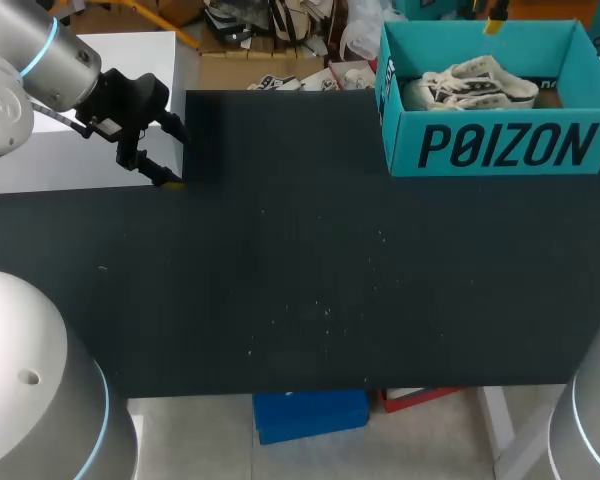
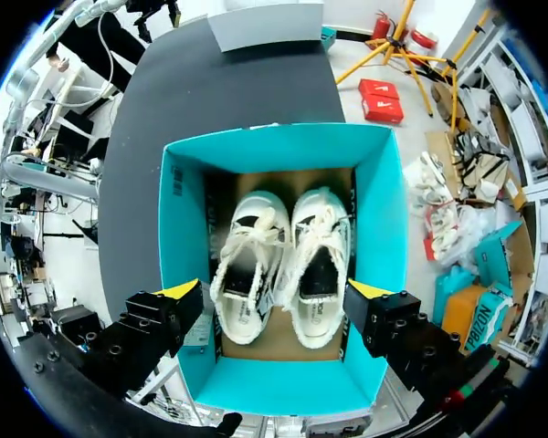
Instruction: Take the shoe out of the shoebox, open the shoe tongue, remove and reinsert the insole, then place the shoe into the shoebox
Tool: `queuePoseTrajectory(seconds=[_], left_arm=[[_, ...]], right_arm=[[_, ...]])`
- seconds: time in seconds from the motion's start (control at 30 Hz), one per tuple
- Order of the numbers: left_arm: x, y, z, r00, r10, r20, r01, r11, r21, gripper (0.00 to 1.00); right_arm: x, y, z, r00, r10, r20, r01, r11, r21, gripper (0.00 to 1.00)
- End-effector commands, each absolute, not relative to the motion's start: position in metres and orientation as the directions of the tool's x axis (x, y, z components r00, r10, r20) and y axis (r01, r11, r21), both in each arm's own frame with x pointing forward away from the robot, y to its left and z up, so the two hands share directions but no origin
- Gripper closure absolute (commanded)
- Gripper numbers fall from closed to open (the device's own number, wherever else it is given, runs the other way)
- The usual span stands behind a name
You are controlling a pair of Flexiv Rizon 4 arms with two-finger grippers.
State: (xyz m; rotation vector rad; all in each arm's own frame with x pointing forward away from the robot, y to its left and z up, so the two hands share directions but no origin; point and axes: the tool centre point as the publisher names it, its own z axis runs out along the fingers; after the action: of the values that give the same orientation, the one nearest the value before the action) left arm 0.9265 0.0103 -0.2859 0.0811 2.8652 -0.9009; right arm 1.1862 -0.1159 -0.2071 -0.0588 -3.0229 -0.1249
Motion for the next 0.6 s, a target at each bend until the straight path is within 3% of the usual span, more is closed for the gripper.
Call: queuePoseTrajectory(seconds=[0.03, 0.6], left_arm=[[0.926, 0.010, -0.287, -0.989, 0.008, -0.151, 0.093, 0.820, -0.564, 0.00], [0.926, 0.010, -0.287, -0.989, 0.008, -0.151, 0.093, 0.820, -0.564, 0.00]], right_arm=[[1.122, -0.104, -0.201, -0.993, 0.063, -0.097, 0.057, 0.996, 0.062, 0.00], [0.997, -0.043, -0.196, -0.922, 0.256, -0.290, 0.246, 0.967, 0.073, 0.00]])
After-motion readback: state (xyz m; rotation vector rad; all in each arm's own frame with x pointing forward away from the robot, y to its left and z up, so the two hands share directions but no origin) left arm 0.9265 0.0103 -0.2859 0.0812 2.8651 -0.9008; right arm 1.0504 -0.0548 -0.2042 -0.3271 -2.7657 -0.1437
